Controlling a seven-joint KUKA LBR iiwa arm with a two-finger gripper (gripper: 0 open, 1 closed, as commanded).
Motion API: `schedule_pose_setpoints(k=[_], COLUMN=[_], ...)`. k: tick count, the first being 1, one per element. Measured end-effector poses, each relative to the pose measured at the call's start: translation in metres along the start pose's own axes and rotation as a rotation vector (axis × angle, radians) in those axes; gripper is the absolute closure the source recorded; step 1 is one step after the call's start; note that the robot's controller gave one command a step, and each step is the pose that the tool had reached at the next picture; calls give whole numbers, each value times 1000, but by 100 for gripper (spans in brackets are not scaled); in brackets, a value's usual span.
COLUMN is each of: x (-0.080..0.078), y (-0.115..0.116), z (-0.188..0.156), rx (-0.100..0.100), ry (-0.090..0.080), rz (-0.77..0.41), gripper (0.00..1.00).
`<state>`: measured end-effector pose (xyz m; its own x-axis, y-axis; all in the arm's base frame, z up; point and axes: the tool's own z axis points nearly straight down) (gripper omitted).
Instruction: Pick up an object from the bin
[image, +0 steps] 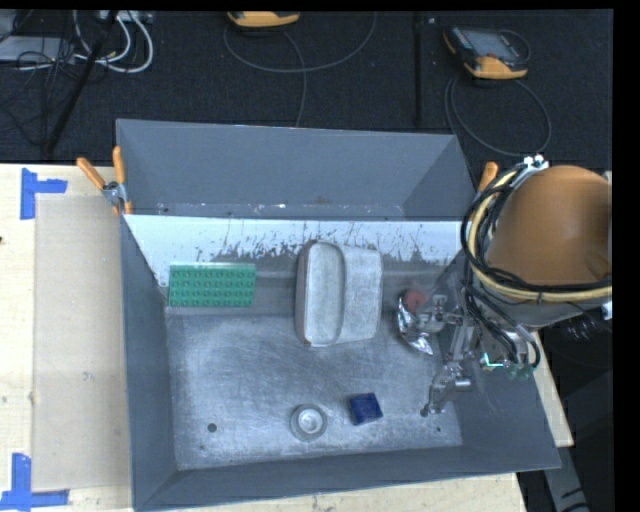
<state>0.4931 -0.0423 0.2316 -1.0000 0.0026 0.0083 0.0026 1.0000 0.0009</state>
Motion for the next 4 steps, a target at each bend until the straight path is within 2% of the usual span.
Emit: schedule_pose_setpoints(k=[1, 2, 3, 4], x=[1, -39, -20, -15], y=[-6, 36, 33, 28], z=[5, 127, 150, 158], rx=[1, -1, -13, -1], ry=[-6, 0, -8, -3], rz=[-121, 99, 171, 168], gripper=[0, 0, 0, 100])
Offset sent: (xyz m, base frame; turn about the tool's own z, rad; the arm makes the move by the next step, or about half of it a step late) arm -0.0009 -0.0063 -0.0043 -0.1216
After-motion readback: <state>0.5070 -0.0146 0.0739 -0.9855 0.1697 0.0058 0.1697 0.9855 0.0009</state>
